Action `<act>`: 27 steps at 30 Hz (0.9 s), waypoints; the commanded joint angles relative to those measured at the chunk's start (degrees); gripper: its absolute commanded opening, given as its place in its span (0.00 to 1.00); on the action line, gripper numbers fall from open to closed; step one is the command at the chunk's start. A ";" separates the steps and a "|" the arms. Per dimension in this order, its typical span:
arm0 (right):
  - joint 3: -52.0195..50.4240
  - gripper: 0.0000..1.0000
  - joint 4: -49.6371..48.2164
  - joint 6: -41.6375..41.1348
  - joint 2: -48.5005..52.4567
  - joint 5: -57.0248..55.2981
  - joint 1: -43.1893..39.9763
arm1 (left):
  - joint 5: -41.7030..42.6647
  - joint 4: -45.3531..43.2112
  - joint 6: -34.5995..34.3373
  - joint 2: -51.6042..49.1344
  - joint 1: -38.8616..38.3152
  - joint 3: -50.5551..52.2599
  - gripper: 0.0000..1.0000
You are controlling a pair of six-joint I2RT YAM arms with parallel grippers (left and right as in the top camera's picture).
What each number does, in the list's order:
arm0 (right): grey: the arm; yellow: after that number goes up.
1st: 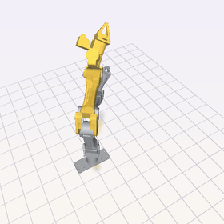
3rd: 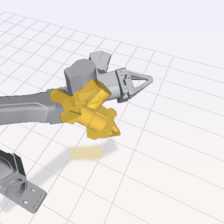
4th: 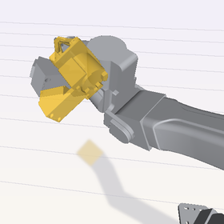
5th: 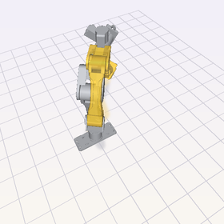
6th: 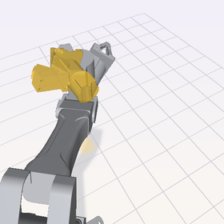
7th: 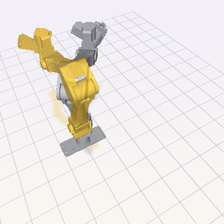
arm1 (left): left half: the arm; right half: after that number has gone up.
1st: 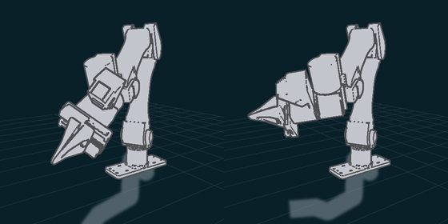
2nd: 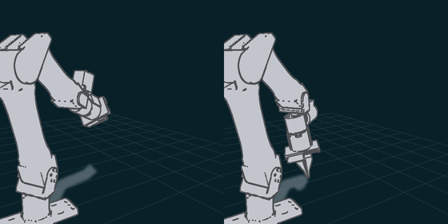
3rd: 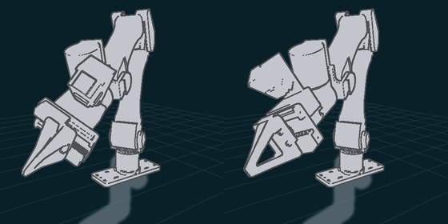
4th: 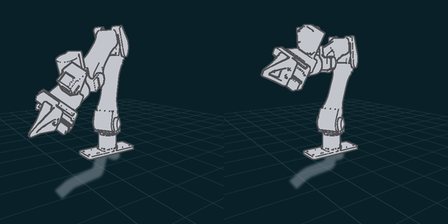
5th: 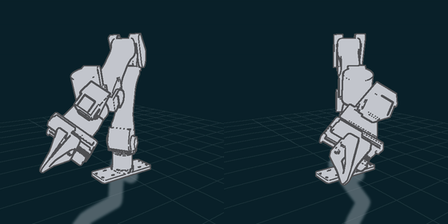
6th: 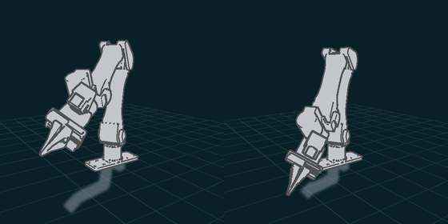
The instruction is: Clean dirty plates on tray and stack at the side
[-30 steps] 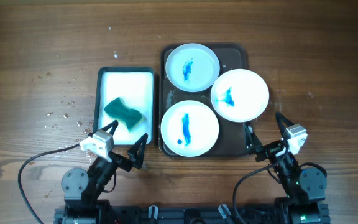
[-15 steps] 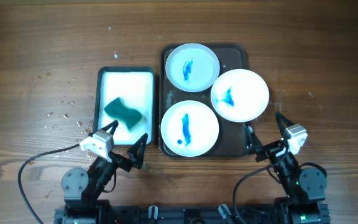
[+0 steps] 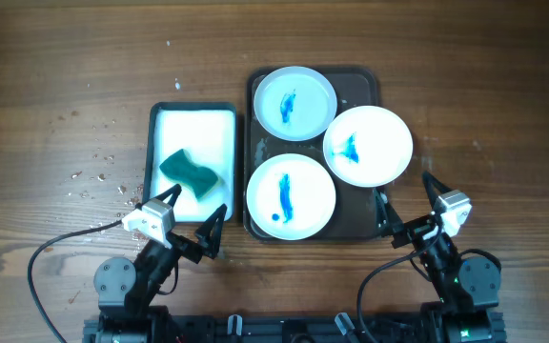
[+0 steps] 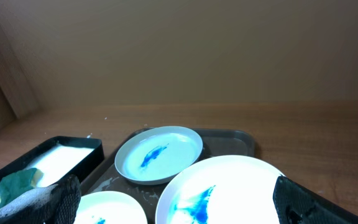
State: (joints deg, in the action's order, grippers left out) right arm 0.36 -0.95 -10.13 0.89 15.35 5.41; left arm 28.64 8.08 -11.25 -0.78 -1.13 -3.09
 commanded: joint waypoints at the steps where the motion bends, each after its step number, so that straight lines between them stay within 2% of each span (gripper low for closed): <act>1: -0.07 1.00 -0.33 0.85 -0.61 -0.22 -0.17 | 0.87 -0.22 -0.07 0.39 -0.26 0.48 1.00; 2: -0.07 1.00 -0.31 0.31 -0.61 0.11 -0.17 | 0.90 -0.22 -0.07 0.39 -0.26 0.48 1.00; 5: -0.07 1.00 -0.35 -11.04 -0.61 0.70 -0.17 | 0.87 -0.22 -0.07 0.39 -0.26 0.48 1.00; 7: -0.07 1.00 -0.61 -24.52 -0.61 5.25 -0.17 | 0.87 -0.22 -0.07 0.39 -0.26 0.48 1.00; 8: -0.07 1.00 -0.96 -27.34 -0.61 10.10 -0.17 | 0.37 -0.22 -0.02 0.39 -0.26 0.48 1.00; 11: -0.07 1.00 -1.01 -23.58 -0.61 18.27 -0.17 | 0.55 -0.42 -0.11 0.39 -0.26 0.48 1.00; 14: 0.07 1.00 -1.11 -17.77 -0.61 26.23 -0.17 | 9.51 -4.44 -0.63 0.39 -0.26 0.48 1.00; 17: 4.83 1.00 -0.98 -13.33 -0.33 28.06 -0.17 | 10.73 -15.58 -15.96 0.39 -0.26 -0.98 1.00; 19: 12.20 1.00 2.25 -10.19 2.05 28.02 -0.17 | 10.54 -15.45 -16.26 -0.87 -0.26 -6.01 1.00; 23: 31.71 1.00 21.33 -5.29 14.25 26.25 -0.17 | 10.34 1.25 -14.75 -11.39 -0.26 -21.31 1.00; 27: 56.54 1.00 53.57 -1.64 35.10 15.28 -0.17 | 8.50 33.48 -4.50 -33.77 -0.26 -47.25 1.00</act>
State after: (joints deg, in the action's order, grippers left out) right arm 47.05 45.91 -15.00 26.94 38.20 5.41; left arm 38.46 28.10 -23.14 -22.20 -1.13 -35.77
